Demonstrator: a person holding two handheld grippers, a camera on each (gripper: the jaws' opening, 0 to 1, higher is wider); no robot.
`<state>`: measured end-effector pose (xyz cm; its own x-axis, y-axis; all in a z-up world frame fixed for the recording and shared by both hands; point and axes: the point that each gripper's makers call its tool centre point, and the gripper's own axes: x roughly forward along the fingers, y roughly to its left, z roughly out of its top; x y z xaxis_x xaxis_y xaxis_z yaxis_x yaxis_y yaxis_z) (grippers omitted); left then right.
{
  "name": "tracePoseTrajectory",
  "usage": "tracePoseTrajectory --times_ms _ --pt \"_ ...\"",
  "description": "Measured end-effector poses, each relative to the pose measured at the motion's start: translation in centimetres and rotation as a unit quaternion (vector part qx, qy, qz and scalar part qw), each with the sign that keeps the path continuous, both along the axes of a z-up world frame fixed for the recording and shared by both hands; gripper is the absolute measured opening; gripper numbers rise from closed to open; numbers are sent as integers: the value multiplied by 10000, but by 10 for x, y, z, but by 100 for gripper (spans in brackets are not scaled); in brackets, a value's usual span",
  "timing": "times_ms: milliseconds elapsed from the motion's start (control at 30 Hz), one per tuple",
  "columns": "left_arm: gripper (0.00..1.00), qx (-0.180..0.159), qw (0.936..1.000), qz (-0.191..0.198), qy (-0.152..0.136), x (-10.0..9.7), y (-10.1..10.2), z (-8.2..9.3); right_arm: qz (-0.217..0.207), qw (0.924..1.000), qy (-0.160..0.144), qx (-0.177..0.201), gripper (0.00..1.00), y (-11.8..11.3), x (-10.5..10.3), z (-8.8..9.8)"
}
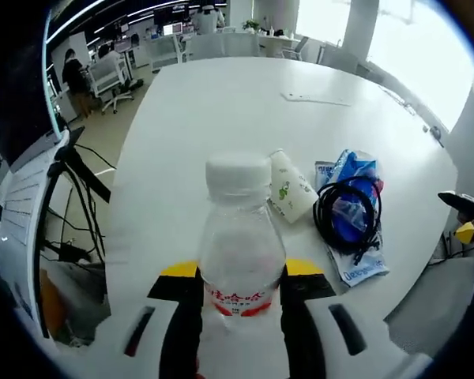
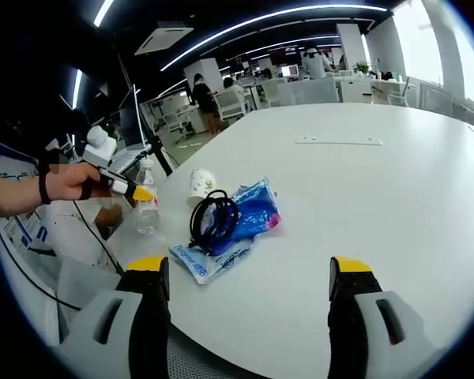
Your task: Arrange the tabletop items into an orderly group along one side of the table until the central work area is clear of visible clutter.
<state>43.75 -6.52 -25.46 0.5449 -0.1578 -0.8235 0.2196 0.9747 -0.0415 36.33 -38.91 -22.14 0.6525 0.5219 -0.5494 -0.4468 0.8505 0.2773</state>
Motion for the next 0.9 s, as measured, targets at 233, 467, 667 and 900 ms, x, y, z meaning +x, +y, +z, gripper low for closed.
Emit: tracePoseTrajectory --times_ms 233,467,667,900 --pt "37 136 9999 -42 -93 -3 2 0 3 10000 -14 8 83 0 0 1" --pt "36 206 9996 -23 -214 -7 3 -1 15 10000 3 0 83 0 -1 0" --pt "36 254 9992 37 -321 -13 3 -4 18 10000 2 10 83 1 -2 0" --pt "34 296 9986 129 -416 -15 3 -6 11 10000 -33 40 83 2 2 0"
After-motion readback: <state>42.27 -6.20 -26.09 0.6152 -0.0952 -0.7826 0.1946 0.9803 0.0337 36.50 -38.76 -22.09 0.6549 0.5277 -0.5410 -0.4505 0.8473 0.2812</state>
